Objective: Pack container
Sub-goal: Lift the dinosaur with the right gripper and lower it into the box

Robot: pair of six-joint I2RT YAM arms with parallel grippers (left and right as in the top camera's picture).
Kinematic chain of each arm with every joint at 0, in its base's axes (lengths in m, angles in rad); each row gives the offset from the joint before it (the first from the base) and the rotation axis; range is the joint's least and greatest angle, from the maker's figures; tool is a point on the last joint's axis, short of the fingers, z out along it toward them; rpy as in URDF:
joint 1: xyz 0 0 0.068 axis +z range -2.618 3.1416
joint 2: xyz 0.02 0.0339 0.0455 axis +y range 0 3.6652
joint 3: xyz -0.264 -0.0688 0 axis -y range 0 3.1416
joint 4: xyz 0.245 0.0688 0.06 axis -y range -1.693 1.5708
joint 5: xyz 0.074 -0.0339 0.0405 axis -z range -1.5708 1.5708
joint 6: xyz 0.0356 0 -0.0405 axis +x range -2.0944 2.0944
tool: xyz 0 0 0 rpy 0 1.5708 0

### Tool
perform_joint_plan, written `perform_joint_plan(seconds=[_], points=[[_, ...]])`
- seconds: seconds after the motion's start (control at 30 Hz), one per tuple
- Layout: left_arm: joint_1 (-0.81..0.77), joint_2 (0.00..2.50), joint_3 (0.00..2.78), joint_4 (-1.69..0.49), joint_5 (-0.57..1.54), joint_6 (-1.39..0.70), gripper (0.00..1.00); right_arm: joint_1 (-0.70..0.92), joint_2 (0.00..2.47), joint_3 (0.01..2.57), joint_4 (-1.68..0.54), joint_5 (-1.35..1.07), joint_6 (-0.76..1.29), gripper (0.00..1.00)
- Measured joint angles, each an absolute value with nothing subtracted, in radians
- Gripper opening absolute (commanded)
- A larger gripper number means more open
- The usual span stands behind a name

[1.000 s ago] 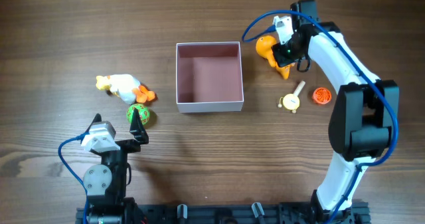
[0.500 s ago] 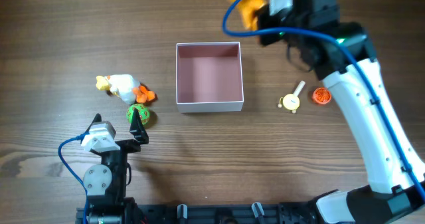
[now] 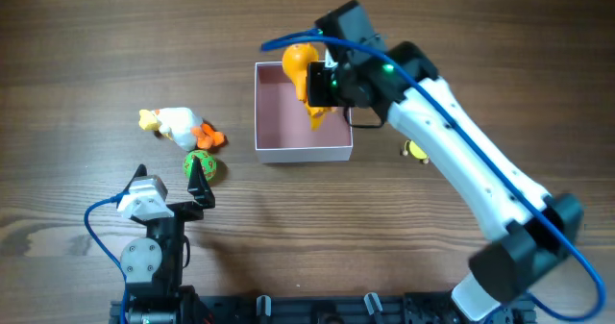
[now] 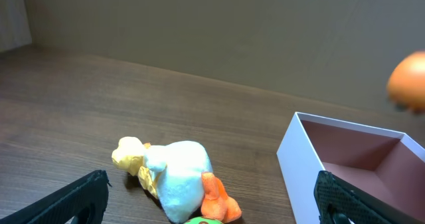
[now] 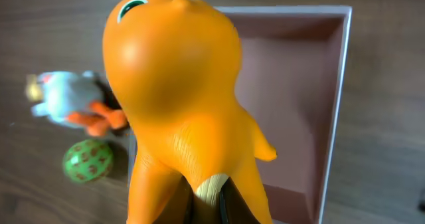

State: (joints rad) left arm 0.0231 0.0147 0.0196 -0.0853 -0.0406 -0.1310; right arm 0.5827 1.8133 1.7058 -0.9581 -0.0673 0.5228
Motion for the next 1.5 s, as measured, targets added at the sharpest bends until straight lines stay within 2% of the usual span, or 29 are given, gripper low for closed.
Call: perform_joint_plan(seconds=[0.3, 0.73, 1.5], points=[[0.023, 0.015, 0.020, -0.085, -0.041, -0.131, 1.00, 0.583, 1.958, 1.704, -0.962, -0.052, 0.584, 0.04], [0.023, 0.015, 0.020, -0.085, -0.041, -0.131, 1.00, 0.583, 1.966, 1.704, -0.918, 0.146, 0.591, 0.04], [0.023, 0.015, 0.020, -0.085, -0.041, -0.131, 1.00, 0.583, 2.054, 1.704, -0.896, 0.150, 0.590, 0.13]])
